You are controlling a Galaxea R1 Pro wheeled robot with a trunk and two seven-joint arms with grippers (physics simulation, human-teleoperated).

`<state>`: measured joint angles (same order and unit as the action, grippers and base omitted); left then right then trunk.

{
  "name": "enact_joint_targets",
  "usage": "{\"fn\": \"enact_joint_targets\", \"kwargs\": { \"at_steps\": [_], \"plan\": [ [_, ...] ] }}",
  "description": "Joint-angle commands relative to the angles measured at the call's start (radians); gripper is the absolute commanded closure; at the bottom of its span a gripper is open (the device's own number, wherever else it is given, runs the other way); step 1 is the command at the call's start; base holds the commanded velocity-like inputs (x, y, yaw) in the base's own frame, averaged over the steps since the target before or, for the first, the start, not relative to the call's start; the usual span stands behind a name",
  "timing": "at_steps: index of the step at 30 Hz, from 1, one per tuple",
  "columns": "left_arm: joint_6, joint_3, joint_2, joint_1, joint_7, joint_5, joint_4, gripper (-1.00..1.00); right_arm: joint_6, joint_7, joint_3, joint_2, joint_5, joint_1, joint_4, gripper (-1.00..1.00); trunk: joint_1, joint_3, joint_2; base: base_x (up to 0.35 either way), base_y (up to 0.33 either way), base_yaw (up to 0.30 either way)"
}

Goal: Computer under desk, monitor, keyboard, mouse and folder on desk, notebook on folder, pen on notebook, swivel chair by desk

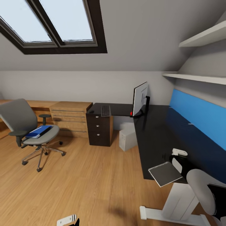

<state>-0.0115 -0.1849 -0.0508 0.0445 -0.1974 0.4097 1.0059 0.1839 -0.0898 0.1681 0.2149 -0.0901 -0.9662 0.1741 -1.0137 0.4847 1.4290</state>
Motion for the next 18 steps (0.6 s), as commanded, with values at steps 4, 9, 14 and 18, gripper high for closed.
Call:
{"fn": "enact_joint_targets", "kwargs": {
  "at_steps": [4,9,14,18],
  "plan": [
    [-0.002,-0.005,-0.001,0.0,-0.008,0.009,0.001,-1.0,0.002,-0.004,-0.001,0.0,-0.01,0.001,0.037,-1.0,0.015,-0.012,-0.028,0.0,0.0,0.0],
    [-0.002,-0.005,-0.001,0.0,-0.008,0.009,0.001,-1.0,0.011,-0.004,-0.001,-0.004,-0.011,0.027,0.114,-1.0,0.035,-0.027,-0.063,0.0,0.0,0.0],
    [-0.002,-0.005,-0.001,0.0,-0.008,0.009,0.0,-1.0,0.07,-0.005,-0.001,-0.009,-0.012,0.076,0.22,-1.0,0.054,-0.043,-0.098,0.0,0.0,0.0],
    [-0.002,-0.005,0.0,0.0,-0.008,0.009,0.0,-1.0,0.168,-0.006,-0.001,-0.018,-0.016,0.16,0.39,-1.0,0.069,-0.056,-0.126,0.0,0.0,0.0]
  ]
}}
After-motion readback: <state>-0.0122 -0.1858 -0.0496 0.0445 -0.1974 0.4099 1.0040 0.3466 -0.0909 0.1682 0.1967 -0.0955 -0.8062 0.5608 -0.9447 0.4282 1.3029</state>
